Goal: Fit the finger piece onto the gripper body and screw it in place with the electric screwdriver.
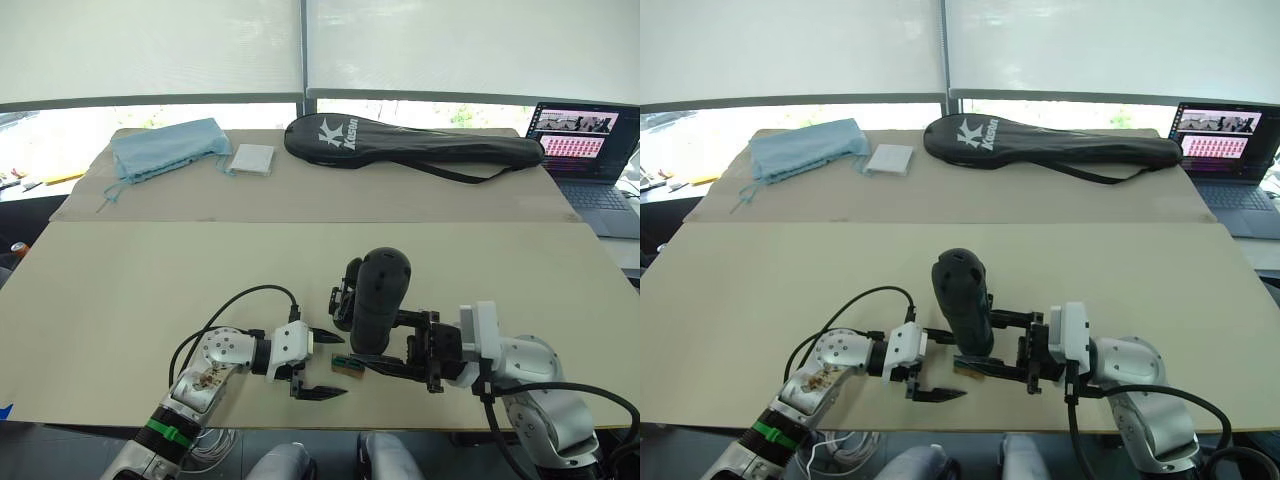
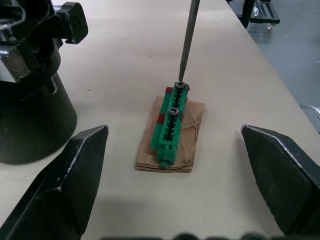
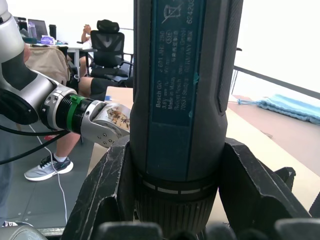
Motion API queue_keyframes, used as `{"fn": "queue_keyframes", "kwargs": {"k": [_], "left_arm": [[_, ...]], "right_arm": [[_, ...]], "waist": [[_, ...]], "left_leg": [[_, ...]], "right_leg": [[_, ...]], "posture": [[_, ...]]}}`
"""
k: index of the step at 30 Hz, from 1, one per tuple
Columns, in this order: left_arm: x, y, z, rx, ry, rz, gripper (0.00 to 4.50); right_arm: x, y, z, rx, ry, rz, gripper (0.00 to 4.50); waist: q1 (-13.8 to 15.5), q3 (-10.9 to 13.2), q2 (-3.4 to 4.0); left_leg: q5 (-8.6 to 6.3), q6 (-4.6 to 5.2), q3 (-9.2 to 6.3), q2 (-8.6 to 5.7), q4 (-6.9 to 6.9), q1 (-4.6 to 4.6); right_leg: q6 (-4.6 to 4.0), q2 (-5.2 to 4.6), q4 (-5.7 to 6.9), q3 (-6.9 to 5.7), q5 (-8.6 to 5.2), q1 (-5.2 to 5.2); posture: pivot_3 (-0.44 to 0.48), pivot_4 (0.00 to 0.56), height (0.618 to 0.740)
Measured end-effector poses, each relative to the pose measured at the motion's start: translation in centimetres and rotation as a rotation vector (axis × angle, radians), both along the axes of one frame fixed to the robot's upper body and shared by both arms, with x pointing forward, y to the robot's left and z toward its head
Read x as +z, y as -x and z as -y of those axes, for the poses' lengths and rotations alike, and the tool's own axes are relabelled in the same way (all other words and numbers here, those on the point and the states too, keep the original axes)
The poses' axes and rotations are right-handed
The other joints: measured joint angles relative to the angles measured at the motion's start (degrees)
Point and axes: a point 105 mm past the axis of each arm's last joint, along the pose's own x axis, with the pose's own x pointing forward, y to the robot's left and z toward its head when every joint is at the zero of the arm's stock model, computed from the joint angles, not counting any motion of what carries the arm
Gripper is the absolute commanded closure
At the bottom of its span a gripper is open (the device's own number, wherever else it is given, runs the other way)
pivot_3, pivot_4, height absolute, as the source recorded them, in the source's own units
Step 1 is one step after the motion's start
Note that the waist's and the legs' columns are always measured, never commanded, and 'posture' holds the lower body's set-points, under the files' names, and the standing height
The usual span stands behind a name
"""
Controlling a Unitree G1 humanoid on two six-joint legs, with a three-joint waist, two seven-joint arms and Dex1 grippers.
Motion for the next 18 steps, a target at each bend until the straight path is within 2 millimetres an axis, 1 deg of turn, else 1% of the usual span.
{"fn": "queue_keyframes", "kwargs": {"k": [18], "left_arm": [[0.00, 0.00, -0.01, 0.000, 0.000, 0.000, 0.00]], "right_arm": [[-0.18, 0.11, -0.25, 0.011, 0.002, -0.008, 2.58]], "waist": [[0.0, 0.0, 0.00]], "left_leg": [[0.00, 0.00, 0.00, 0.00, 0.00, 0.00]], "right_leg": [[0.00, 0.00, 0.00, 0.00, 0.00, 0.00]], "posture": [[0.000, 0.150, 0.740]]}}
